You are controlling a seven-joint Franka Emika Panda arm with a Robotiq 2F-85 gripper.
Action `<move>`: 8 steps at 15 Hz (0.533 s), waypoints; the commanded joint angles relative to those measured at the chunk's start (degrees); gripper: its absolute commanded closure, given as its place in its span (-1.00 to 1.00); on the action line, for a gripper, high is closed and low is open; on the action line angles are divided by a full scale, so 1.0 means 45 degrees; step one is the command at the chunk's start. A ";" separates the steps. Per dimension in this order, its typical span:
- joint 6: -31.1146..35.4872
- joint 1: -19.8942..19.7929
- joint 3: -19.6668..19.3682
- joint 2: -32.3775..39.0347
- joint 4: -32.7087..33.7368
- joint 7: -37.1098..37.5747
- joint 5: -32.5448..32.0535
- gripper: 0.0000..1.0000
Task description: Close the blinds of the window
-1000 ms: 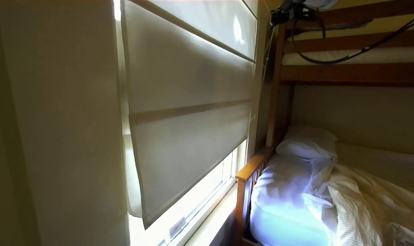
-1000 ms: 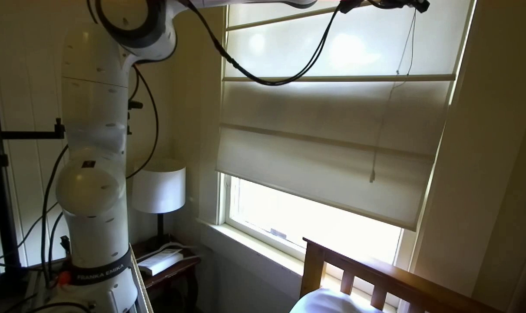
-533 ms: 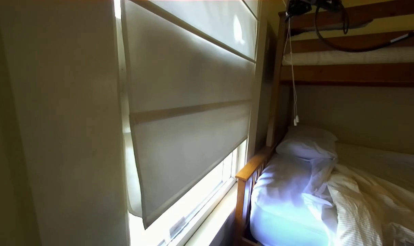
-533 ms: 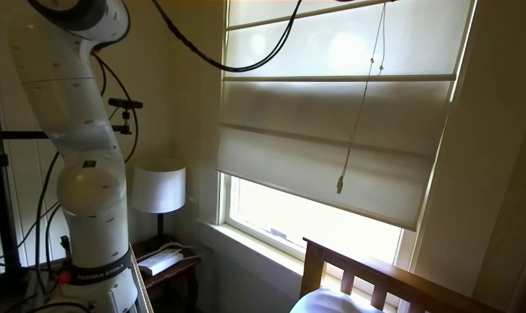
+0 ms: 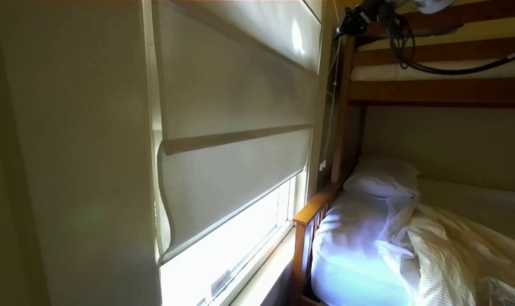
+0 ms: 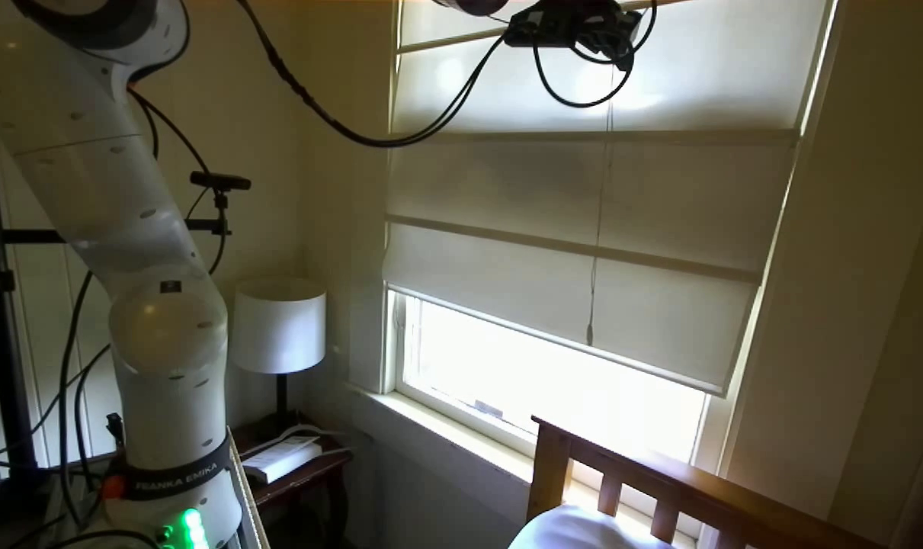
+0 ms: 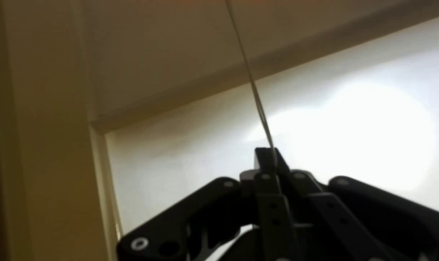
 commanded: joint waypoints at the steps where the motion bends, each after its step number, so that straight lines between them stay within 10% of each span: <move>1: -0.0159 0.0851 0.0349 -0.1210 -0.2255 -0.0990 0.1001 0.99; 8: -0.0083 0.1606 0.1244 -0.1947 -0.3702 -0.0823 0.0856 0.99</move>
